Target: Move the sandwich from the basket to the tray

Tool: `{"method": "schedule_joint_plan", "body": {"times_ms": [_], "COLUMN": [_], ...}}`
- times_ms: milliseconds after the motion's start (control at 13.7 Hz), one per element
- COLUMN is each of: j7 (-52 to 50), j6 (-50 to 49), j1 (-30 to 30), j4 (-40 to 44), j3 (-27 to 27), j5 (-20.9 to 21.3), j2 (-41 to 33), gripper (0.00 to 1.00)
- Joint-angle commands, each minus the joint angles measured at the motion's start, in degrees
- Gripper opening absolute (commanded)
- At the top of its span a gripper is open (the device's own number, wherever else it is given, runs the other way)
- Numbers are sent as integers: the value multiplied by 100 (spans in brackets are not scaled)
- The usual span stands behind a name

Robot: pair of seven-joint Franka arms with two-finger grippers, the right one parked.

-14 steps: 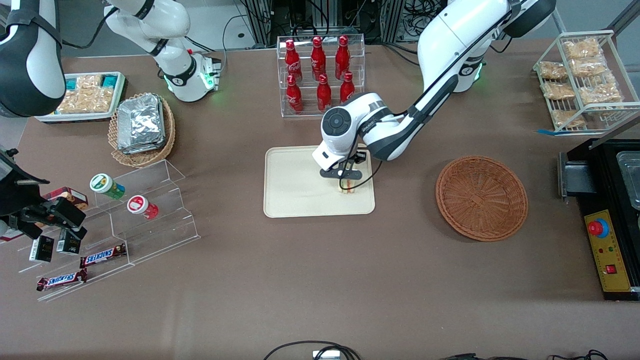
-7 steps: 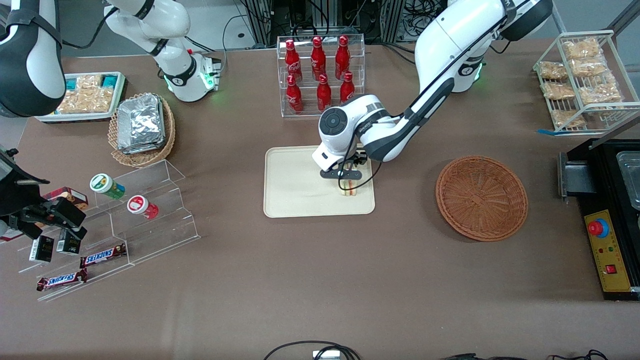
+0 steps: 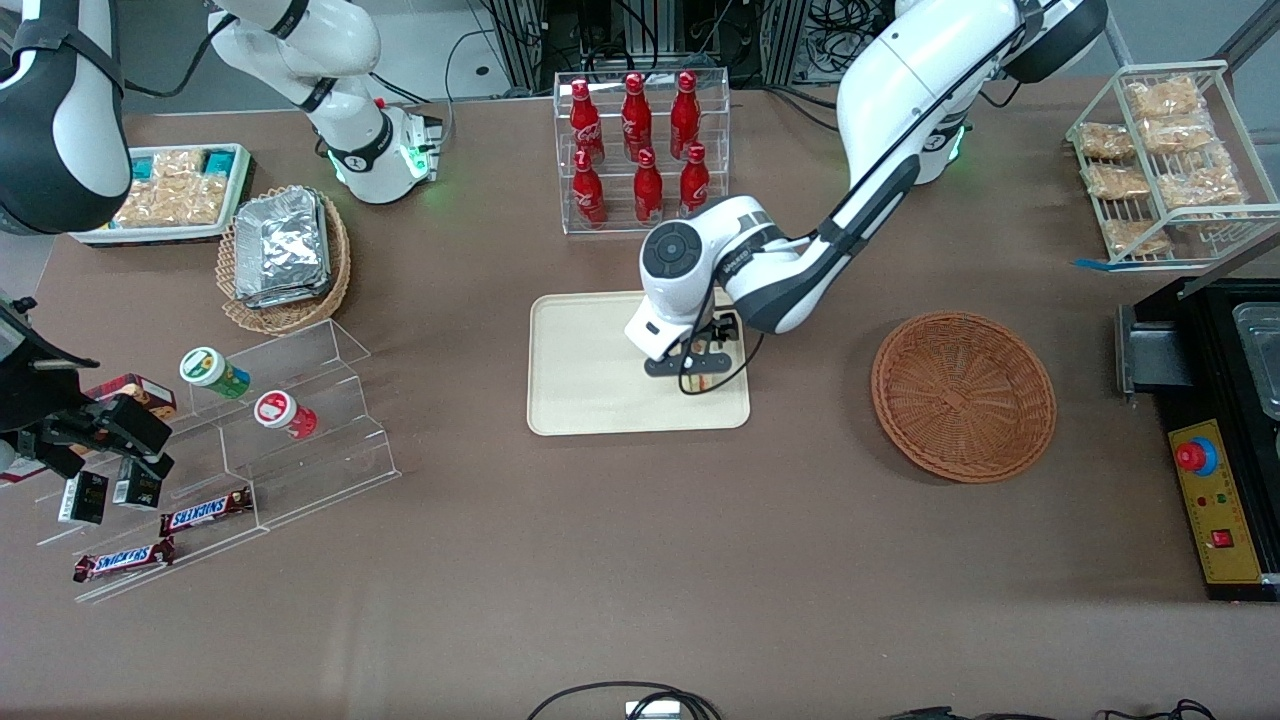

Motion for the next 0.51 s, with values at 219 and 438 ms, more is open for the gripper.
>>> {"method": "schedule_joint_plan", "body": {"times_ms": [219,438], "j7": [-138,-103], "j6": [-1166,-1476], "j1": [351,887], "j4": [1137,1288], "j3": [473,473], "j5": [75,84], "j2": [-173,-541], "gripper": [100,100]}}
